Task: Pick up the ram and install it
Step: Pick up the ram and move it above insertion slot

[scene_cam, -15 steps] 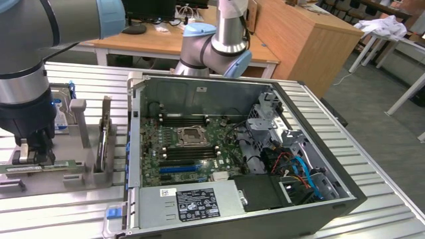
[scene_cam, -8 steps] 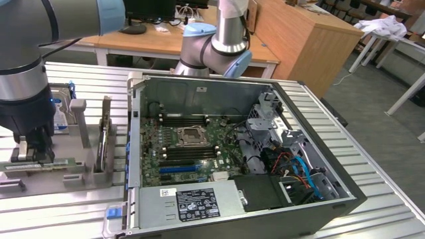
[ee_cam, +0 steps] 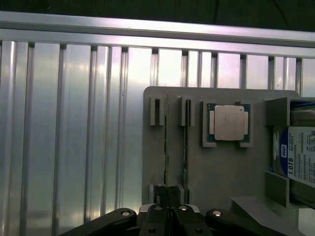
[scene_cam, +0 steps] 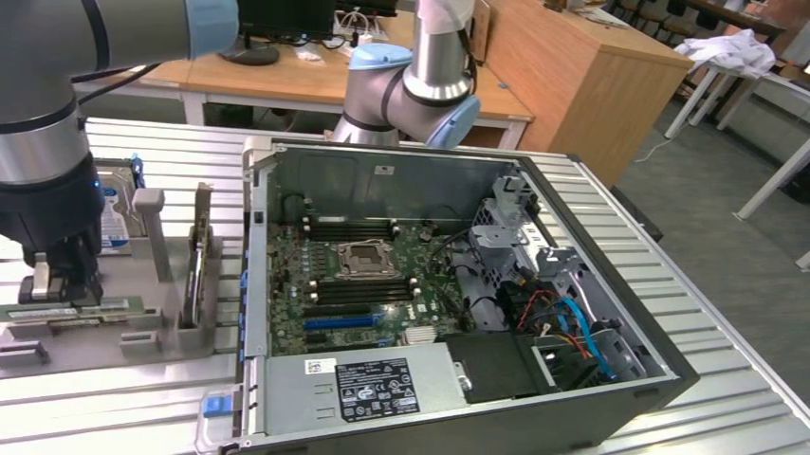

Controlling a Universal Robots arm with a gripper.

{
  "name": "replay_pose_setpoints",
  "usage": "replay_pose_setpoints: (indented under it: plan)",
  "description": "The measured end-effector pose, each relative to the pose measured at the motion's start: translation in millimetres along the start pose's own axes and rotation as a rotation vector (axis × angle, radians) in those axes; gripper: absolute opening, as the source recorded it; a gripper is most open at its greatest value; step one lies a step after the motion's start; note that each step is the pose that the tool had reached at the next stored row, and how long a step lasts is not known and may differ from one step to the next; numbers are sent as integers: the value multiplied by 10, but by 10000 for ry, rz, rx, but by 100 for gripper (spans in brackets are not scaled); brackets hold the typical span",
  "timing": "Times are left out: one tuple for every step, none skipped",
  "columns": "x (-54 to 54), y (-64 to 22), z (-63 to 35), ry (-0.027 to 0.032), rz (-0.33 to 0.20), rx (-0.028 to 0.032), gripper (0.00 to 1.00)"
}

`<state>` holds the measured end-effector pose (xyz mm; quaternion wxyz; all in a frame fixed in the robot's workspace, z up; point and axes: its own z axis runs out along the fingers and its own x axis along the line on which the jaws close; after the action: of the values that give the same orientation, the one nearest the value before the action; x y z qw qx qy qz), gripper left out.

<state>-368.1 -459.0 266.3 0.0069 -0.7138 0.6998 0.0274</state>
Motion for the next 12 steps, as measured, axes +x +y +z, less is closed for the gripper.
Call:
replay_pose_setpoints:
  plan:
    - [0, 0, -8, -6, 0, 0, 11]
    - [-1, 0, -17, -14, 0, 0, 11]
    - [-1, 0, -26, -21, -1, 0, 11]
    - [-1, 0, -34, -29, -1, 0, 11]
    - [-2, 1, -43, -36, -1, 0, 11]
    - [-2, 1, -52, -44, -2, 1, 11]
    - [-3, 1, -60, -51, -1, 1, 11]
    - [-3, 1, -68, -58, -1, 1, 11]
    - [-4, 1, -77, -65, -2, 1, 11]
    - [-4, 0, -87, -72, -2, 1, 11]
    - [-4, 0, -96, -79, -2, 1, 11]
    - [-5, 0, -106, -86, -2, 2, 11]
